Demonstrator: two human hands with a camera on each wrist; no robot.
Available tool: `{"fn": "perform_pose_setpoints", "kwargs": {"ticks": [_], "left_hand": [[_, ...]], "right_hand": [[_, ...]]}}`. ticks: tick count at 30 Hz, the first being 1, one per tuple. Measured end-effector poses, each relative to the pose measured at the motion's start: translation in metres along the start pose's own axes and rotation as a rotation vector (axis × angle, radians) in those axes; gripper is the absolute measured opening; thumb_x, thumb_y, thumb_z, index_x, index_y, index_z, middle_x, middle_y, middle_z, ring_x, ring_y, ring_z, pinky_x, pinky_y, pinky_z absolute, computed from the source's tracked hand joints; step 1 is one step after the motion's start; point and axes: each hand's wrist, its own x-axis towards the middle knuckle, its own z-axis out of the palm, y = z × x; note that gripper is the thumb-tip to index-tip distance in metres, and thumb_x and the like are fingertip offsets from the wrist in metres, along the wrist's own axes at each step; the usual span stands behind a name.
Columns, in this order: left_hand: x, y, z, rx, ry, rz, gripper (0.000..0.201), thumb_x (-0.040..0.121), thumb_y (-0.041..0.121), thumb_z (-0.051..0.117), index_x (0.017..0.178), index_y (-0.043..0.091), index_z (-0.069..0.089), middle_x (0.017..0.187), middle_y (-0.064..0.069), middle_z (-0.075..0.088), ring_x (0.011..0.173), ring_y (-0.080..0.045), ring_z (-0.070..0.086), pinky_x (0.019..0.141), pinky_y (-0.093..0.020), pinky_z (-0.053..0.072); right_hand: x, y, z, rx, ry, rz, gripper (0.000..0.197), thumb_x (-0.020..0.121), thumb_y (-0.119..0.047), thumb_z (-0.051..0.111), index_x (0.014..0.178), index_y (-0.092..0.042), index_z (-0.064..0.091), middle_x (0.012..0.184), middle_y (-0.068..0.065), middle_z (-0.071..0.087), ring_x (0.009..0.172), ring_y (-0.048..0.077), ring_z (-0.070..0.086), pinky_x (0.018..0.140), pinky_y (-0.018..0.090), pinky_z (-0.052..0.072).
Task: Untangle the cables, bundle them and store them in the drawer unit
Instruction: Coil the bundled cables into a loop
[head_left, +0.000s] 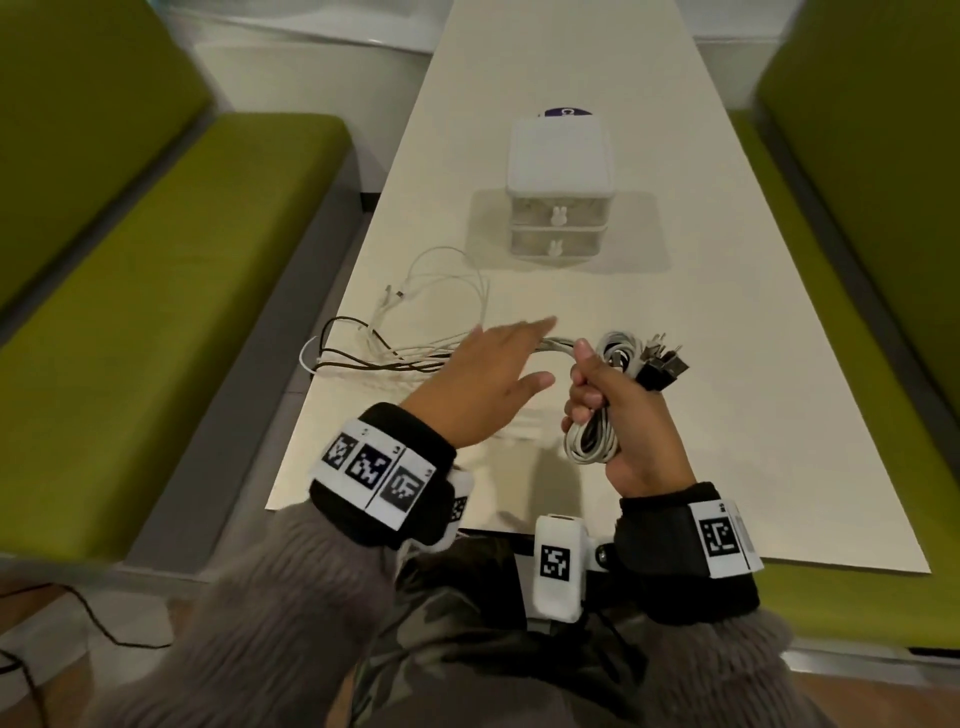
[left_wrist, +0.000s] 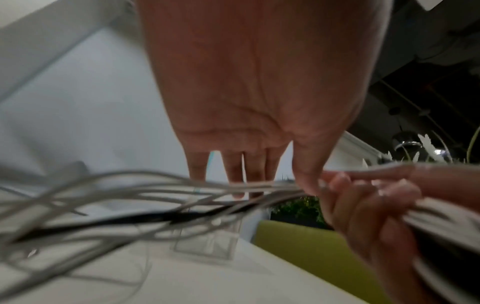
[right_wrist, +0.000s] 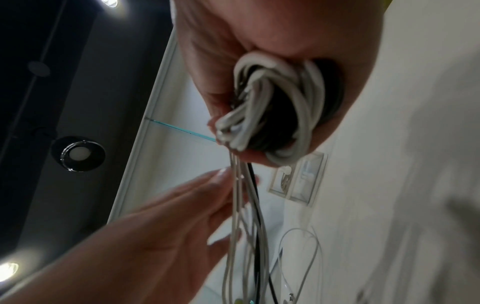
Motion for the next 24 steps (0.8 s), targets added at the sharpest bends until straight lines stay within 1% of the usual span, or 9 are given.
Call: {"fn": "perform_pose_setpoints", "kwargs": {"ticks": [2, 4, 7, 10, 13, 15, 19, 21, 24], "left_hand": [[0.003, -0.006, 0.013, 0.016, 0.074, -0.032, 0.038, 0.098, 0.026, 0.041, 0.134, 0.015, 0.042, 0.128, -0.006, 0.053, 0.118, -0.026, 0.048, 0.104, -0.046, 0.03], [-0.001, -0.022, 0.018, 0.08, 0.135, -0.127, 0.028, 0.098, 0.029, 0.039, 0.118, 0.013, 0.051, 0.108, -0.006, 0.06, 0.102, -0.03, 0.054, 0.096, -0.045, 0.034], [-0.016, -0.045, 0.016, -0.041, 0.061, -0.24, 0.03, 0.098, 0.036, 0.035, 0.099, 0.011, 0.051, 0.098, -0.007, 0.066, 0.094, -0.032, 0.059, 0.09, -0.047, 0.042], [-0.024, -0.043, 0.007, -0.268, -0.016, -0.29, 0.026, 0.099, 0.035, 0.035, 0.093, 0.011, 0.046, 0.096, -0.008, 0.061, 0.091, -0.026, 0.055, 0.085, -0.04, 0.042], [-0.024, -0.029, -0.005, -0.534, -0.037, -0.392, 0.039, 0.092, 0.052, 0.028, 0.09, 0.018, 0.047, 0.087, 0.004, 0.051, 0.082, -0.014, 0.045, 0.077, -0.029, 0.034], [-0.022, -0.026, -0.009, -0.532, 0.005, -0.352, 0.04, 0.095, 0.053, 0.023, 0.089, 0.021, 0.048, 0.087, 0.006, 0.05, 0.084, -0.011, 0.047, 0.08, -0.029, 0.035], [-0.022, -0.022, -0.005, -0.396, 0.121, -0.207, 0.041, 0.092, 0.053, 0.022, 0.08, 0.02, 0.043, 0.077, -0.012, 0.049, 0.077, -0.029, 0.048, 0.073, -0.032, 0.039], [-0.022, -0.018, -0.002, -0.366, 0.122, -0.157, 0.042, 0.092, 0.052, 0.024, 0.082, 0.016, 0.043, 0.078, -0.017, 0.051, 0.077, -0.029, 0.05, 0.072, -0.032, 0.04], [-0.022, -0.011, 0.002, -0.361, 0.109, -0.089, 0.035, 0.094, 0.044, 0.026, 0.082, 0.014, 0.039, 0.069, -0.002, 0.046, 0.069, -0.02, 0.047, 0.066, -0.028, 0.038]], "right_hand": [[-0.001, 0.0, -0.001, 0.019, 0.024, -0.005, 0.029, 0.09, -0.029, 0.06, 0.068, -0.014, 0.05, 0.045, -0.008, 0.036, 0.04, 0.007, 0.039, 0.049, 0.022, 0.038], [0.0, -0.003, -0.004, 0.063, 0.046, -0.028, 0.03, 0.09, -0.029, 0.06, 0.067, -0.013, 0.049, 0.044, -0.008, 0.036, 0.039, 0.006, 0.039, 0.047, 0.021, 0.038], [0.002, -0.006, -0.008, 0.106, 0.058, -0.059, 0.029, 0.086, -0.032, 0.061, 0.066, -0.014, 0.049, 0.044, -0.009, 0.036, 0.039, 0.006, 0.038, 0.046, 0.02, 0.038], [0.005, -0.001, -0.005, 0.172, 0.058, -0.06, 0.029, 0.088, -0.033, 0.059, 0.067, -0.015, 0.05, 0.045, -0.009, 0.037, 0.039, 0.005, 0.039, 0.047, 0.019, 0.039], [0.009, -0.001, -0.002, 0.214, 0.061, -0.082, 0.029, 0.088, -0.035, 0.058, 0.069, -0.015, 0.05, 0.046, -0.009, 0.037, 0.041, 0.005, 0.04, 0.049, 0.02, 0.041], [0.009, -0.001, 0.0, 0.214, 0.062, -0.103, 0.029, 0.086, -0.037, 0.059, 0.07, -0.014, 0.05, 0.047, -0.009, 0.038, 0.042, 0.006, 0.041, 0.051, 0.021, 0.042], [0.007, 0.001, 0.004, 0.25, 0.073, -0.118, 0.029, 0.074, -0.038, 0.066, 0.073, -0.013, 0.052, 0.048, -0.008, 0.037, 0.042, 0.006, 0.041, 0.053, 0.023, 0.041], [0.006, 0.004, 0.008, 0.232, 0.09, -0.096, 0.032, 0.068, -0.036, 0.072, 0.081, -0.01, 0.059, 0.048, -0.008, 0.037, 0.043, 0.006, 0.041, 0.053, 0.023, 0.041], [0.003, 0.011, 0.017, 0.241, 0.085, -0.011, 0.046, 0.064, -0.032, 0.079, 0.098, -0.004, 0.066, 0.049, -0.007, 0.04, 0.046, 0.007, 0.043, 0.054, 0.023, 0.044]]}}
